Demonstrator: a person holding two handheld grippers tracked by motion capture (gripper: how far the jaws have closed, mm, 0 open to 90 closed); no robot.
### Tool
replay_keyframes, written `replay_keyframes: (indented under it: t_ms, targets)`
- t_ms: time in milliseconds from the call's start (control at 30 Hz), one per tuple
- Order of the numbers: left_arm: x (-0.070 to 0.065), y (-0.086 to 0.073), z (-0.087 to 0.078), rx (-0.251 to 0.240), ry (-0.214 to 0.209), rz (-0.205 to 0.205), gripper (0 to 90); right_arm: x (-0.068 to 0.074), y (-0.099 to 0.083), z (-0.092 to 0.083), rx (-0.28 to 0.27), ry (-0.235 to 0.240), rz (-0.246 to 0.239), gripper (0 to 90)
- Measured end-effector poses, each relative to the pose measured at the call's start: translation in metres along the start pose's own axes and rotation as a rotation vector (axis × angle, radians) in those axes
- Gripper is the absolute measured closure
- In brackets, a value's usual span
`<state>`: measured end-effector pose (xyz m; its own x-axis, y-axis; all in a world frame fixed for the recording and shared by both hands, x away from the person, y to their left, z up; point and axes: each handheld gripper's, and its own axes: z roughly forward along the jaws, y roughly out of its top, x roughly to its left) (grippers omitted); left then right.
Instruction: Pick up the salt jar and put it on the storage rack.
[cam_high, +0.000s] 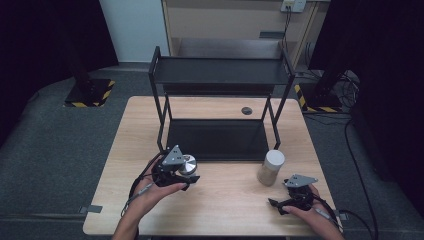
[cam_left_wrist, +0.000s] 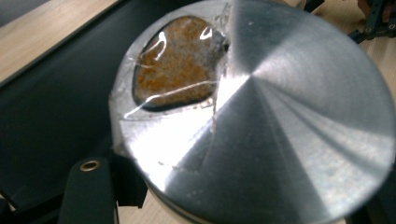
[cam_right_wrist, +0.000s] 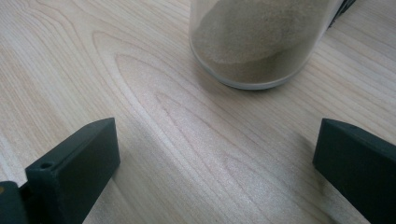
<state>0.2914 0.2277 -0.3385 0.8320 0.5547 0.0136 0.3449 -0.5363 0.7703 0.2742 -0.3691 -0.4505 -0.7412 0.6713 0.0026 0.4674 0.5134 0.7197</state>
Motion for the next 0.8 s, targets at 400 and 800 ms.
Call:
replay_keyframes:
  t_ms: [400, 800]
  targets:
    - [0.01, 0.032, -0.009, -0.001, 0.001, 0.019, 29.7, 0.0, 0.0, 0.0, 0.0, 0.0, 0.0, 1.4]
    - [0.017, 0.061, -0.016, 0.004, -0.01, 0.059, 29.8, 0.0, 0.0, 0.0, 0.0, 0.0, 0.0, 1.4]
